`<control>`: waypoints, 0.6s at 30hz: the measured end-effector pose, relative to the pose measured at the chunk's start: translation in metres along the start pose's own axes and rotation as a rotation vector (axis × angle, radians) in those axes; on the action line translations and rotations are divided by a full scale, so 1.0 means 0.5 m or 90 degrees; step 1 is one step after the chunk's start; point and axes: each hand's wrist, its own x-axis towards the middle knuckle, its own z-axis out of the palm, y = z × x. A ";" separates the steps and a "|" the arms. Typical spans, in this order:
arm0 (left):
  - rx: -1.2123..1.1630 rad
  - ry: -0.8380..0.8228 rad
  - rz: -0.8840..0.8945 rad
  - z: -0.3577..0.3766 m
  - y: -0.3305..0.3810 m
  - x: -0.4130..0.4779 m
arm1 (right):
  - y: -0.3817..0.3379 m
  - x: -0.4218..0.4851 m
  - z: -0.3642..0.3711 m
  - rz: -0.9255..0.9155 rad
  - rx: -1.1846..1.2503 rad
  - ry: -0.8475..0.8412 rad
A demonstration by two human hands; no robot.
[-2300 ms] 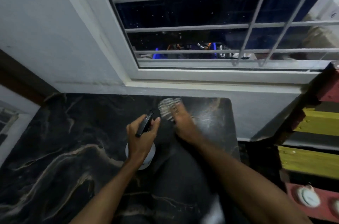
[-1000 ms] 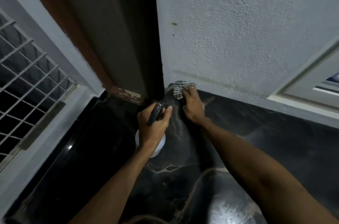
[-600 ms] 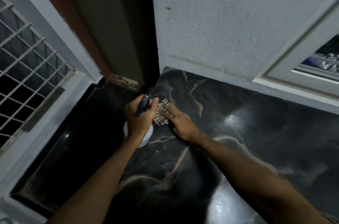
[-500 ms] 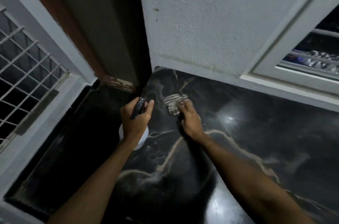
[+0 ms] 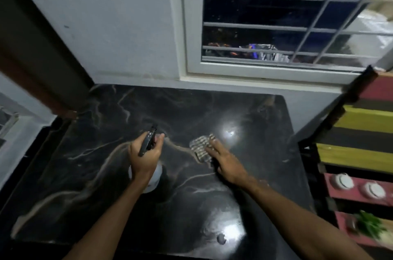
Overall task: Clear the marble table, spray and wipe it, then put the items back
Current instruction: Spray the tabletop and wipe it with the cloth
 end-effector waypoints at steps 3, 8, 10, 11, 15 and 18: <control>0.005 0.003 0.030 0.058 0.049 -0.040 | 0.076 -0.050 -0.047 0.181 0.068 0.097; 0.017 -0.005 0.031 0.079 0.059 -0.047 | 0.087 0.018 -0.056 0.235 0.040 0.173; 0.024 0.003 0.025 0.067 0.046 -0.038 | 0.062 0.075 -0.047 0.170 0.050 0.156; 0.029 0.014 0.018 0.054 0.037 -0.035 | 0.045 0.109 -0.037 0.178 0.072 0.166; 0.039 0.049 -0.006 -0.031 -0.004 -0.019 | -0.097 0.170 0.062 0.063 0.097 0.125; 0.073 0.044 -0.023 -0.117 -0.053 -0.020 | -0.185 0.162 0.150 -0.144 0.077 -0.022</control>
